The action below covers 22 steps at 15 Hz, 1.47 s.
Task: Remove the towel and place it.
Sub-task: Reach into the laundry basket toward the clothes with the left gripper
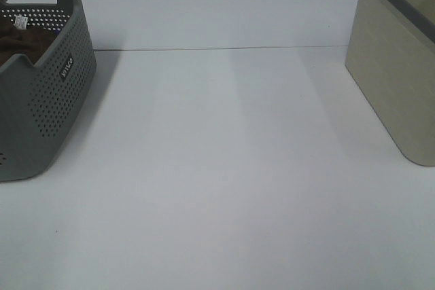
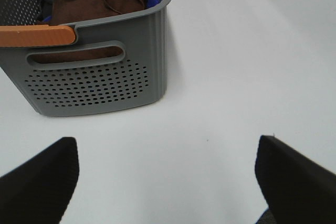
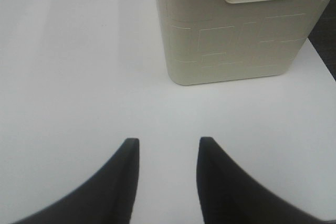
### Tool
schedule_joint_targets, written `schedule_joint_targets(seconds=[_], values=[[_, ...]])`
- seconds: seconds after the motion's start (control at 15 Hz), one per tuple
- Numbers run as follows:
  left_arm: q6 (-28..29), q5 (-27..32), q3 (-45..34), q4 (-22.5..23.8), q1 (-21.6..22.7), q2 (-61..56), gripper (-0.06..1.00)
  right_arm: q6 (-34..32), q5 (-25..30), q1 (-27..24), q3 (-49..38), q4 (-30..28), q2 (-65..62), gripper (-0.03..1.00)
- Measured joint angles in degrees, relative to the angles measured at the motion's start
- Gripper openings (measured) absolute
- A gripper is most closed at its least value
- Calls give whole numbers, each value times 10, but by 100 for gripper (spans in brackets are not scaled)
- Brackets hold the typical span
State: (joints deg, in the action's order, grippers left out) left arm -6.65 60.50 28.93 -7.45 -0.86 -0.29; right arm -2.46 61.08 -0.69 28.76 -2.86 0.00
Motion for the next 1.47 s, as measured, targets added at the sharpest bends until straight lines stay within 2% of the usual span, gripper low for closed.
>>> schedule_joint_targets(seconds=[1.47], values=[[0, 0, 0, 0, 0, 0, 86, 0, 0, 0, 0, 0, 0, 36]])
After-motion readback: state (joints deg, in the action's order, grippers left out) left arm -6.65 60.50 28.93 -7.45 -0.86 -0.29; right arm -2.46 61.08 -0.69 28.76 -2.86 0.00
